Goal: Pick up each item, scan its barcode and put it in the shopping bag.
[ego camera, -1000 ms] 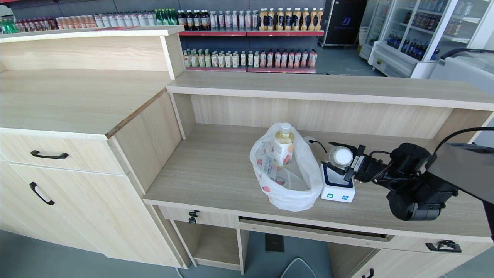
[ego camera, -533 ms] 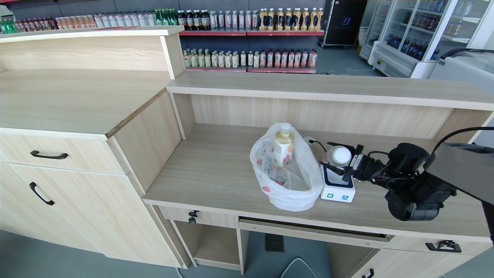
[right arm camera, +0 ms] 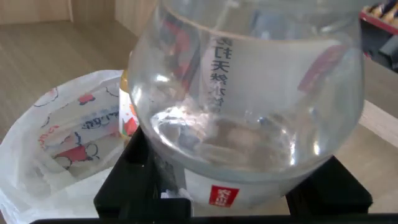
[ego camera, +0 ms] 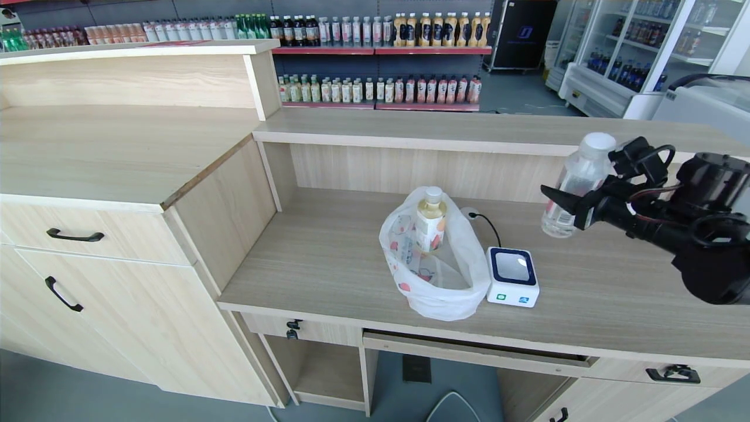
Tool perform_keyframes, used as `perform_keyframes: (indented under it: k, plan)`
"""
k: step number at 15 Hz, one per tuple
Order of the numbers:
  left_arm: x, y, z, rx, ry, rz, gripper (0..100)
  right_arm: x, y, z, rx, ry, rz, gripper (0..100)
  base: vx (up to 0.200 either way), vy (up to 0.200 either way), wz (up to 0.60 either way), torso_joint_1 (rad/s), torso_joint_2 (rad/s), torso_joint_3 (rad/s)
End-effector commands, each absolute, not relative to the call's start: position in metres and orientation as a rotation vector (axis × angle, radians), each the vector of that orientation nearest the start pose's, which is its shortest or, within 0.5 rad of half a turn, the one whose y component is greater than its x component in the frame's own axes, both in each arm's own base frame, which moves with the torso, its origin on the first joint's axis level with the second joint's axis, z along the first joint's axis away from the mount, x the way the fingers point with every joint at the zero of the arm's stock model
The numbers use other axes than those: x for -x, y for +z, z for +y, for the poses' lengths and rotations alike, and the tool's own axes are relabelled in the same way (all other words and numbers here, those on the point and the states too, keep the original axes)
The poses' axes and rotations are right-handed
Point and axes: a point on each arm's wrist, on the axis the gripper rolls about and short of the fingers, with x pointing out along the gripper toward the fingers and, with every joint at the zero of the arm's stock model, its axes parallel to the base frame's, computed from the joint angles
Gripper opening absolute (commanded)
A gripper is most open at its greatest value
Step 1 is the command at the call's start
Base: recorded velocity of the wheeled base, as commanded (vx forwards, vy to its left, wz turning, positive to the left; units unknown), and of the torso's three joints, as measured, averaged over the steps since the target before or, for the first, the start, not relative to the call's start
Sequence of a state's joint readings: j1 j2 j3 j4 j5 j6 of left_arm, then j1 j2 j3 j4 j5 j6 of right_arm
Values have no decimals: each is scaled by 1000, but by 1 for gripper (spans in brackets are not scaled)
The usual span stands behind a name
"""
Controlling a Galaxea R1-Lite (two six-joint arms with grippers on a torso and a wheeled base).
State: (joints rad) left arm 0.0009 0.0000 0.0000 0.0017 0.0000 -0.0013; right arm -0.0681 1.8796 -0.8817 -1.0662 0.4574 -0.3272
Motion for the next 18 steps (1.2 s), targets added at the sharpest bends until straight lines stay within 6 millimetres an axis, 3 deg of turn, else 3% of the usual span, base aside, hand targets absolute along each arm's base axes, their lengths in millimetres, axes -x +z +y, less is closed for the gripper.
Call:
perform_keyframes:
  k: [1,3,7,11,13,15,18]
  plan:
    - [23,75,0,2,2,3,100,-288,231,-30,221,-1,-63,0,0,0,0,0,0,0]
    - [23,75,0,2,2,3,100,-278,229,-22,215,-130,-32,0,0,0,0,0,0,0]
    - [23,75,0,2,2,3,100,-274,221,-15,377,-119,50,0,0,0,0,0,0,0]
    - [23,75,0,2,2,3,100,-283,228,27,341,65,-83,0,0,0,600,1,1,6]
    - [23,75,0,2,2,3,100,-298,219,38,298,368,-153,0,0,0,0,0,0,0]
    - [23,75,0,2,2,3,100,-320,194,41,236,532,-151,0,0,0,0,0,0,0]
    - [23,75,0,2,2,3,100,-352,153,46,204,564,-74,0,0,0,0,0,0,0]
